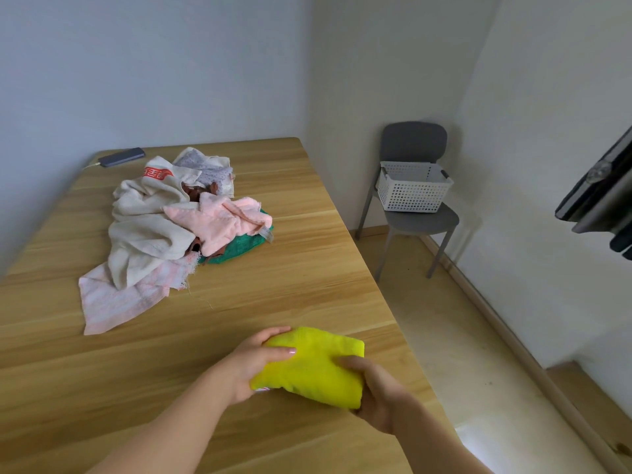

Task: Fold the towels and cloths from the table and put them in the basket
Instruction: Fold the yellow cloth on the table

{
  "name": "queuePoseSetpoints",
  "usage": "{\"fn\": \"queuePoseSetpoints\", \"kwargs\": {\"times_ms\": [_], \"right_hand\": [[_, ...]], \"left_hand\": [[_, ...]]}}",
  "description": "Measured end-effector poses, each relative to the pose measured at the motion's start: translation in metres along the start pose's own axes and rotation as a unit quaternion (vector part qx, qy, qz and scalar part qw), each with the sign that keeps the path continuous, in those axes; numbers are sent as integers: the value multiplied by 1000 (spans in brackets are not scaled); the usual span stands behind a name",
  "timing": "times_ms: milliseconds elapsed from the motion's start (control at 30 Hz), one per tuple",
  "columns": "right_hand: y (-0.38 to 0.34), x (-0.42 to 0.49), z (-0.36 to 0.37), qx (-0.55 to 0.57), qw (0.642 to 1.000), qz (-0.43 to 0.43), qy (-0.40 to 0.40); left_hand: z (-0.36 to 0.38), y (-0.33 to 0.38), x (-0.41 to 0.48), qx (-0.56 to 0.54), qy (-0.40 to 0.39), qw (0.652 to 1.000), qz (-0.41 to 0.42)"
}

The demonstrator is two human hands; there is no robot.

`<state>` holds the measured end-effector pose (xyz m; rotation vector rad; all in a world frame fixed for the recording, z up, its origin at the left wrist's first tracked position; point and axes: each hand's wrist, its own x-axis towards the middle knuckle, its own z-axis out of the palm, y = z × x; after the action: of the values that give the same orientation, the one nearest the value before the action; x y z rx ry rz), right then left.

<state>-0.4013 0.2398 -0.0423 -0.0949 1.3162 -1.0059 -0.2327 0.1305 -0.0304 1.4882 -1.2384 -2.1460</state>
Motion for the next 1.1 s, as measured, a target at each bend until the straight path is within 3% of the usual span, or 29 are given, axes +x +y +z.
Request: {"fn": "queuePoseSetpoints", "kwargs": {"times_ms": [133, 200, 267, 333, 467, 600, 700, 933, 1100], "right_hand": [[6, -27, 6, 67, 997, -12, -22], [12, -37, 9, 117, 992, -38, -2], [17, -44, 8, 178, 981, -78, 22], [21, -50, 2, 224, 968, -106, 33], [21, -68, -22, 224, 966, -120, 54], [3, -87, -78, 230, 961, -134, 80], [-19, -89, -122, 207, 962, -127, 123], [-99, -97, -294, 133, 967, -120, 179], [-152, -94, -389, 121, 972, -112, 166]], "left_hand": [[0, 8, -25, -29, -63, 998, -3], [7, 10, -27, -119, -28, 992, -1], [22, 8, -25, -265, 15, 964, -1], [44, 1, -22, -328, -1, 944, -36], [106, -15, -15, -213, -59, 970, -103], [171, -6, 12, -79, 27, 997, -8], [214, 3, 36, -14, 19, 999, 24], [387, 28, 106, -26, -35, 999, 16], [486, 47, 146, -48, -16, 999, 2]]}}
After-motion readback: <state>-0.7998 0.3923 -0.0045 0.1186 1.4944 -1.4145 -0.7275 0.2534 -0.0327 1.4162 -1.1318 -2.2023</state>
